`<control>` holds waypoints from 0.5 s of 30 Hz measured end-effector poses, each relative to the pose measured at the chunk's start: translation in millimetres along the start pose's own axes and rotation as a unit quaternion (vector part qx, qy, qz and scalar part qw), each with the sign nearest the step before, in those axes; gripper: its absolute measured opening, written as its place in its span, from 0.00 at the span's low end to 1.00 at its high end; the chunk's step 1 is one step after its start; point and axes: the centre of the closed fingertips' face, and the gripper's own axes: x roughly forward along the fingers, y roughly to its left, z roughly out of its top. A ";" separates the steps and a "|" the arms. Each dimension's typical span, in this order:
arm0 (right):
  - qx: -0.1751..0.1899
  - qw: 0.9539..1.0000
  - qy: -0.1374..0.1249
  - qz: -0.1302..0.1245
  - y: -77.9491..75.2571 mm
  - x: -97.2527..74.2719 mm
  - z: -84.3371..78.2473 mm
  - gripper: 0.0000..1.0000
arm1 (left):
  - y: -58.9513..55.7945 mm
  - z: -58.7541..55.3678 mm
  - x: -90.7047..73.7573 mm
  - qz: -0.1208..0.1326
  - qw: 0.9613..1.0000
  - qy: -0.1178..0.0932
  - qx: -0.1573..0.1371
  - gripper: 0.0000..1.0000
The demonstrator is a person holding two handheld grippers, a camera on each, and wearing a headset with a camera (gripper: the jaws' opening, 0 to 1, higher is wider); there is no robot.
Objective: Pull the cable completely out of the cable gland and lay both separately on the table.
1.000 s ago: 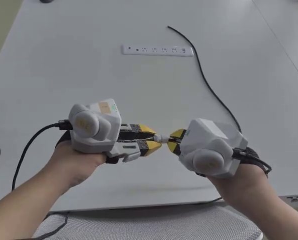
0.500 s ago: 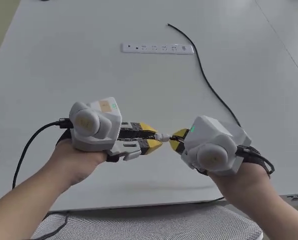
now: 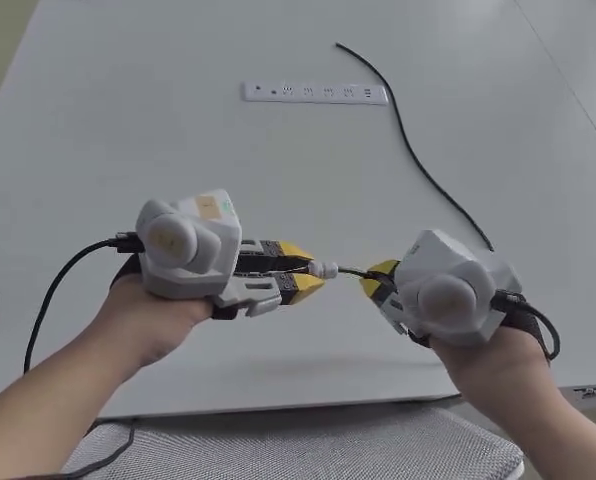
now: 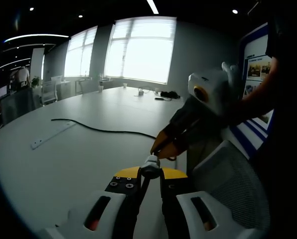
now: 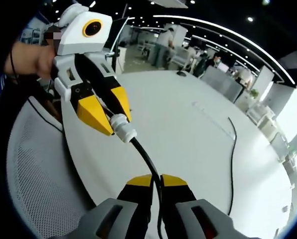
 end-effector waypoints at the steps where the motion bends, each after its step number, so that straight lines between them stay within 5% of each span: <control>1: 0.009 1.000 0.001 -0.002 -2.0 0.0 -3.0 0.00 | -0.3 0.1 0.4 0.000 1.000 0.000 0.000 0.15; 11: 0.115 0.993 -0.003 -0.014 -12.6 4.2 -23.1 0.00 | -0.3 2.1 2.8 0.000 1.000 -0.001 0.003 0.15; 15: 0.129 0.991 0.004 -0.021 -18.0 6.5 -31.0 0.00 | 0.1 3.4 2.3 0.002 1.000 -0.002 0.004 0.15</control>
